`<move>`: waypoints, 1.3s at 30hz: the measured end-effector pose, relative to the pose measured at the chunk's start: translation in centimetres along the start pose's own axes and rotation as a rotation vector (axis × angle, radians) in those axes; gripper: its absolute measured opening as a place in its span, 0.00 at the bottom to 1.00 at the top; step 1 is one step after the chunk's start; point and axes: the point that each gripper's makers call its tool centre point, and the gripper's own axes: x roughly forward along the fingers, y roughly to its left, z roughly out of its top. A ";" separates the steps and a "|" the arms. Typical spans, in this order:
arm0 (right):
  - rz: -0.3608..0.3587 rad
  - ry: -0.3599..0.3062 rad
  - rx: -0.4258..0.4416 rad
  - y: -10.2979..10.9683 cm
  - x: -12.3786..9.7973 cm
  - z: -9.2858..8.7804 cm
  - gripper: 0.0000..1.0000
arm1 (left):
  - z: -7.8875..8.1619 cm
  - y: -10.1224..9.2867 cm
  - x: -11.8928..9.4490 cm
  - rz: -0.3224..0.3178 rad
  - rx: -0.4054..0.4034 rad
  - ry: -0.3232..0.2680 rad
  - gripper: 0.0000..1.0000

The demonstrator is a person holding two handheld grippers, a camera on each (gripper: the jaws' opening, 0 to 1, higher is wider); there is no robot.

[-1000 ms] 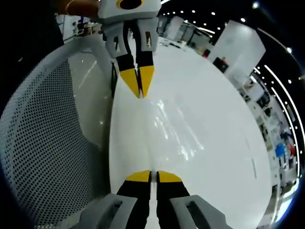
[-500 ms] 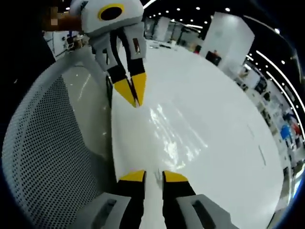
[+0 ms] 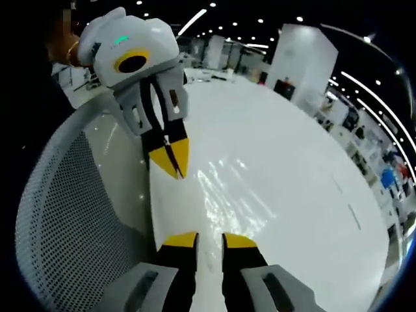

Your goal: Open the resealable bag by pulling the two sides of the seal apart until the entire bag opening is separated and visibly accessible.

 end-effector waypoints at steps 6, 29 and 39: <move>0.026 0.010 -0.015 0.5 1.0 0.0 0.09 | 0.4 0.2 -0.3 0.017 0.035 -0.008 0.00; -0.009 -0.003 0.031 -0.3 2.0 1.0 0.00 | 1.0 1.8 -0.8 0.105 0.095 -0.012 0.00; -0.010 -0.004 0.029 -0.6 2.2 1.6 0.00 | 2.3 2.0 -1.3 0.141 0.164 0.009 0.12</move>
